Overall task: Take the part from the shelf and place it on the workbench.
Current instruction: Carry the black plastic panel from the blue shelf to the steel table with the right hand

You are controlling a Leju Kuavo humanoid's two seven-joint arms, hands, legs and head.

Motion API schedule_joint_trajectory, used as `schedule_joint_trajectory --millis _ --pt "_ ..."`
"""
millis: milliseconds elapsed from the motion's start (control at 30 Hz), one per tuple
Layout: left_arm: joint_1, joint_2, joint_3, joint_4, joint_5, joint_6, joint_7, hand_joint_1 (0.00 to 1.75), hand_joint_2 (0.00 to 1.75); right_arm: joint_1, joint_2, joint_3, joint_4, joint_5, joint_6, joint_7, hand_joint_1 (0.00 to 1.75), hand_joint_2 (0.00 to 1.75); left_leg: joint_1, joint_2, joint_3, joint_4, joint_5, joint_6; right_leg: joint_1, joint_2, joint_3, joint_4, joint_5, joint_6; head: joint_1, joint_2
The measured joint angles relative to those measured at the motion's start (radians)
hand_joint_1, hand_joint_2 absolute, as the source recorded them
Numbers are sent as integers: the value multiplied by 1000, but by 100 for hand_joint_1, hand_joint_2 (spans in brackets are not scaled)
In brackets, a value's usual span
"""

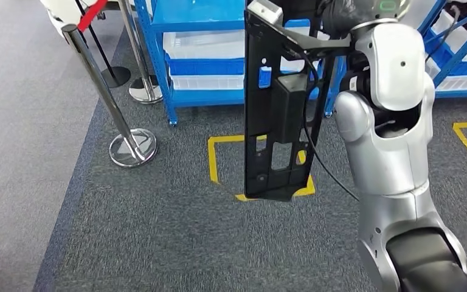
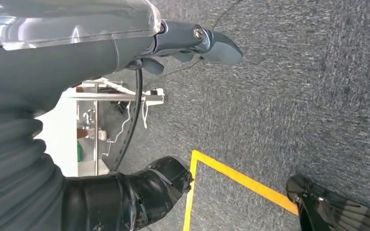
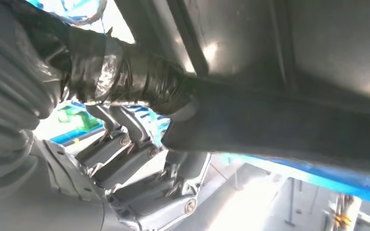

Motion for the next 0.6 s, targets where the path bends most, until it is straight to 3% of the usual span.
schedule_joint_trajectory --millis 67,100,200,233,267,300,367,433,467,533,567,600 --pt "0 0 0 -2 -1 -3 0 0 175 0 0 0 3 -1 1 -2 175 175 2 0 -17 -4 18 18 -1 2 -10 2 0 12 0 0" --pt "0 -1 0 -3 -1 -5 0 0 175 0 0 0 5 -1 1 -2 175 175 3 1 -27 -7 30 28 -1 4 -21 19 -24 16 1 0" --pt "0 -1 0 -5 -2 -9 0 0 175 -1 -1 0 10 -2 1 -1 175 175 3 1 -72 -8 72 44 -1 10 -68 178 -172 17 1 0" --pt "1 -1 0 -5 -2 -9 0 0 175 -1 -1 0 12 -2 1 -1 175 175 1 -1 -90 -6 86 45 0 11 -76 238 -200 17 1 0" --pt "1 -1 0 -5 -3 -10 0 0 175 0 -1 0 14 -2 1 -1 175 175 0 -5 -108 -5 99 45 0 11 -72 274 -201 16 0 0" --pt "1 -1 0 -5 -5 -12 -1 0 175 0 -1 0 16 -2 1 -1 175 175 -2 -10 -126 -4 112 44 1 13 -52 280 -182 13 0 0" --pt "0 -2 0 -5 -10 -16 -3 0 175 -2 -1 0 18 -3 1 -1 175 175 -4 -23 -156 -2 138 40 4 29 35 197 -134 -1 0 0" --pt "-3 -3 1 -5 -19 -20 -7 0 175 -7 0 0 18 -4 -1 -1 175 175 -7 -37 -177 1 162 34 8 59 142 56 -142 -14 0 0" --pt "-4 -3 3 -6 -23 -23 -9 0 175 -9 0 0 18 -4 -2 -1 175 175 -7 -44 -183 -1 173 29 11 69 173 7 -155 -16 0 0" --pt "-3 -2 7 -6 -27 -26 -11 0 175 -11 0 0 21 -5 -2 -1 175 175 -6 -61 -188 -11 200 15 13 61 180 -25 -155 -18 1 0" --pt "-1 -2 9 -6 -27 -27 -12 0 175 -12 0 1 23 -5 -1 -1 175 175 -6 -65 -194 -12 201 9 12 49 171 -28 -143 -23 1 0" --pt "0 -1 10 -6 -28 -27 -12 0 175 -14 1 1 24 -5 -1 -1 175 175 -6 -61 -205 1 181 3 9 38 160 -31 -130 -30 0 0"
